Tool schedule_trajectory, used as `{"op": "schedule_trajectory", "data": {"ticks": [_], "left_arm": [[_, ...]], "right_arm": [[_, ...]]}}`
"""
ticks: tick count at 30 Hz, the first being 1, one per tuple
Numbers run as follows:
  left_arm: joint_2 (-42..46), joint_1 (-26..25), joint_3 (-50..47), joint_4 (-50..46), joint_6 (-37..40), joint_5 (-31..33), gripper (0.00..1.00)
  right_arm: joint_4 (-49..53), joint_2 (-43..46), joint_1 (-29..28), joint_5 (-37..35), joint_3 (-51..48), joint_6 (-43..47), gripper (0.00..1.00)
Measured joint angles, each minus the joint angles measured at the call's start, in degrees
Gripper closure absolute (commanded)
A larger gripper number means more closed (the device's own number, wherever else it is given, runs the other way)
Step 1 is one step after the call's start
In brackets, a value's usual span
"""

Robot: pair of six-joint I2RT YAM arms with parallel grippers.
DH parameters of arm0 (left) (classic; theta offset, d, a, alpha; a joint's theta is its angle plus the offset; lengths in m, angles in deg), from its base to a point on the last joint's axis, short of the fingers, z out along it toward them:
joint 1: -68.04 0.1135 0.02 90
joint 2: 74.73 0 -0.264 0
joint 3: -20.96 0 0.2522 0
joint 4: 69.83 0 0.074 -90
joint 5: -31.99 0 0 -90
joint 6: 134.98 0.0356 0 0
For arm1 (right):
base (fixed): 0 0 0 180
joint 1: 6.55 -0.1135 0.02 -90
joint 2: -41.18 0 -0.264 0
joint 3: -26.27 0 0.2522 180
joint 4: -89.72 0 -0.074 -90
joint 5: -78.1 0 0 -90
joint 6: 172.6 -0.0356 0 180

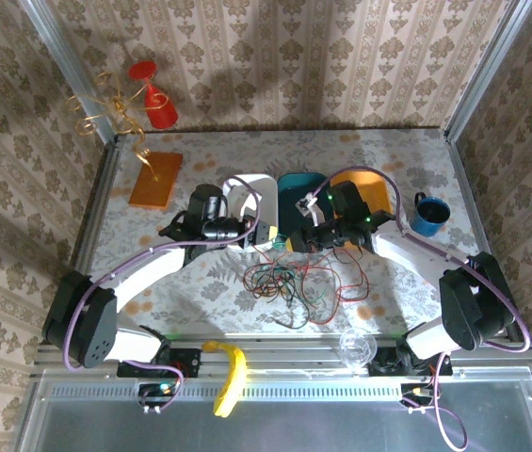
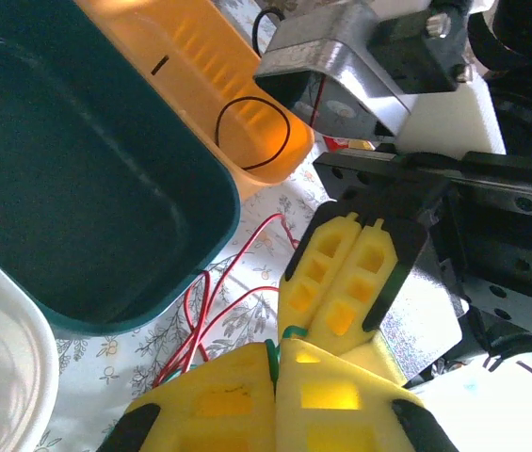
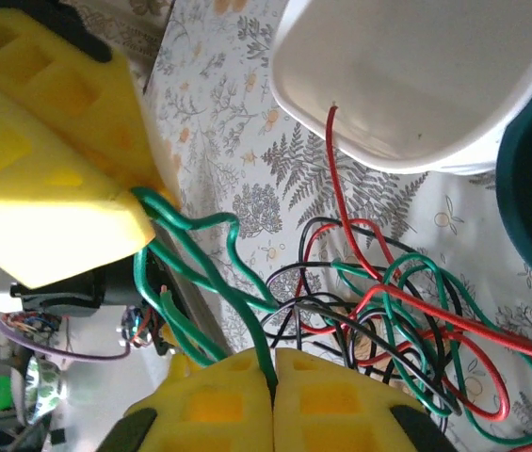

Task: Untangle the cables

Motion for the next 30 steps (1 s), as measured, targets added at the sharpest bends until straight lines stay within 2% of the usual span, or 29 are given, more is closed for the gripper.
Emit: {"op": "schedule_trajectory", "data": {"ticks": [3,5,6,9,12,22,27,30], "left_arm": [[-0.07,0.24,0.0,0.42,-0.7,-0.04,0.34],[-0.04,1.03,-0.52,2.93,-2.34,-0.42,0.23],[0.17,2.14,-1.53,5.25,-4.13,-0.61,0.21],[1.09,6.16,-4.76,10.34,-8.39,-1.36,0.22],[1.16,7.43,-5.07,11.06,-9.33,-1.77,0.23],[-0.17,3.3,-2.27,11.19,-9.11,-4.0,0.44],[-2.23,1.95,-1.53,11.74,-9.16,-4.92,0.44],[-3.15,1.49,-1.05,11.87,-9.16,-4.98,0.48]], "right_arm": [[-0.04,0.11,0.0,-0.98,0.02,-0.04,0.99],[-0.02,0.26,0.42,-1.31,0.02,-0.26,0.99],[-0.11,0.44,0.79,-1.36,0.0,-0.55,1.0],[-1.62,1.51,2.08,-1.4,-0.59,-1.95,1.0],[-3.87,2.89,3.48,-1.38,-1.84,-4.13,1.0],[-9.09,4.7,4.39,-1.36,-2.29,-9.14,1.0],[-10.19,4.74,4.39,-1.38,-2.29,-10.05,1.0],[-10.27,4.74,4.39,-1.38,-2.29,-10.19,1.0]]}}
